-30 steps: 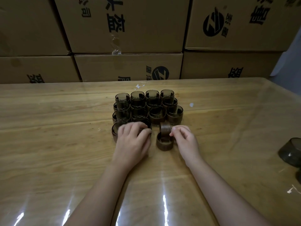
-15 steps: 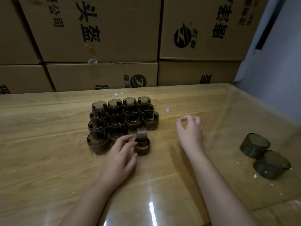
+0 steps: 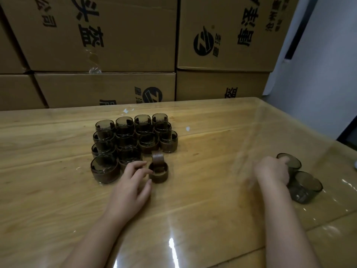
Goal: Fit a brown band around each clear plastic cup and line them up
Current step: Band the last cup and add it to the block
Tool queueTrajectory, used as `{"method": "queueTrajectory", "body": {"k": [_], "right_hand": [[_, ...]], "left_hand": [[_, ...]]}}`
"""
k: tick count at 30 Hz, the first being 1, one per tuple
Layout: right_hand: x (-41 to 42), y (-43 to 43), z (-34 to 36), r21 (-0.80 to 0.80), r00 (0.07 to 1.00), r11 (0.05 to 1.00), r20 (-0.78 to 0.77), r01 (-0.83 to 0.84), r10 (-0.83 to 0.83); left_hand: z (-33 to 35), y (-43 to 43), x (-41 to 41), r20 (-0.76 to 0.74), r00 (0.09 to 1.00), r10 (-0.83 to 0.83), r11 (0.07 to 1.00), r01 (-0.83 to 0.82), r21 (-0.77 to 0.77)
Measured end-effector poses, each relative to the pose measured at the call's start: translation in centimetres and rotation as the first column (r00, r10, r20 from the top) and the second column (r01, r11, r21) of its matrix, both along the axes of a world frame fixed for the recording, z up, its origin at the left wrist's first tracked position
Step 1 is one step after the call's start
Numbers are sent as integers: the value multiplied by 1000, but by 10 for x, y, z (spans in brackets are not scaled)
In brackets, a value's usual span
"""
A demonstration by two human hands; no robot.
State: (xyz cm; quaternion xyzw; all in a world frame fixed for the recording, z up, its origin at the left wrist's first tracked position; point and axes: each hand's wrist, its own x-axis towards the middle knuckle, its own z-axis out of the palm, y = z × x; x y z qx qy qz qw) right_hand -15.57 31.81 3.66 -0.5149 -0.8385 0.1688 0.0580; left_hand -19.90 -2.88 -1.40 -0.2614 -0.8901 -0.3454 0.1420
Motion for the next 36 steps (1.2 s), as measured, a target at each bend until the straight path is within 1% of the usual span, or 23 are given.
{"method": "queueTrajectory", "body": {"k": [2, 3, 5, 6, 7, 8, 10, 11, 12, 14, 16, 17, 18, 21, 23, 24, 25, 27, 28, 29, 30, 33, 36], "right_hand": [[-1, -6, 3, 52, 1000, 999, -25, -8, 9], [-3, -12, 6, 91, 997, 995, -57, -49, 54], [-12, -37, 13, 179, 939, 958, -224, -224, 262], [-17, -55, 17, 205, 856, 923, -351, -327, 381], [-21, -77, 20, 199, 739, 886, -492, -420, 460], [-22, -101, 24, 167, 608, 837, -616, -521, 501], [-19, -151, 29, 107, 344, 670, -793, -734, 503], [-15, -173, 28, 95, 229, 568, -852, -817, 471], [-12, -190, 24, 88, 146, 474, -888, -876, 435], [-4, -215, 12, 86, 69, 367, -919, -926, 389], [-1, -225, 0, 51, 51, 330, -955, -943, 293], [0, -226, -5, 20, 58, 321, -972, -947, 229], [0, -226, -10, 1, 61, 316, -981, -949, 186], [0, -219, -21, 36, 23, 324, -984, -945, 175], [1, -215, -25, 4, 45, 308, -988, -951, 150], [1, -213, -27, 19, 34, 310, -986, -951, 165], [1, -210, -29, 80, 1, 344, -973, -935, 230], [-2, -206, -32, 265, -62, 426, -899, -865, 434], [-4, -205, -34, 325, -63, 450, -861, -832, 505], [-6, -204, -36, 338, -46, 463, -844, -819, 535], [-8, -203, -37, 300, -11, 462, -848, -835, 530], [-8, -205, -43, 102, 105, 380, -867, -919, 487], [-8, -208, -49, 59, 141, 368, -857, -928, 495]], "left_hand": [[2, 0, 1, 6, 1000, -4, 999, 3, 32], [3, 1, 1, 7, 1000, -9, 998, 9, 67], [5, 4, 2, 12, 1000, -5, 980, 3, 201], [6, 6, 3, 43, 999, 1, 953, -14, 303], [7, 9, 4, 117, 993, -10, 904, -40, 425], [9, 12, 6, 225, 972, -62, 823, -78, 563], [13, 16, 9, 397, 880, -259, 617, -166, 770], [14, 17, 10, 426, 831, -358, 535, -192, 823], [14, 17, 9, 426, 785, -450, 460, -205, 864], [13, 14, 8, 374, 727, -576, 339, -204, 918], [11, 11, 6, 327, 718, -615, 279, -190, 941], [10, 10, 5, 320, 722, -614, 275, -184, 943], [9, 9, 4, 323, 725, -609, 285, -180, 941], [7, 11, 3, 350, 731, -586, 365, -147, 919], [7, 14, 4, 369, 733, -571, 410, -135, 902], [7, 14, 4, 377, 732, -567, 418, -139, 898], [7, 15, 4, 391, 730, -561, 424, -152, 893], [8, 13, 3, 427, 727, -537, 437, -193, 878], [8, 12, 2, 439, 729, -525, 442, -207, 873], [7, 11, 0, 445, 730, -519, 444, -215, 870], [6, 10, -1, 447, 728, -520, 442, -219, 870], [5, 8, -1, 436, 720, -540, 423, -216, 880], [4, 10, 0, 437, 742, -508, 436, -216, 874]]}}
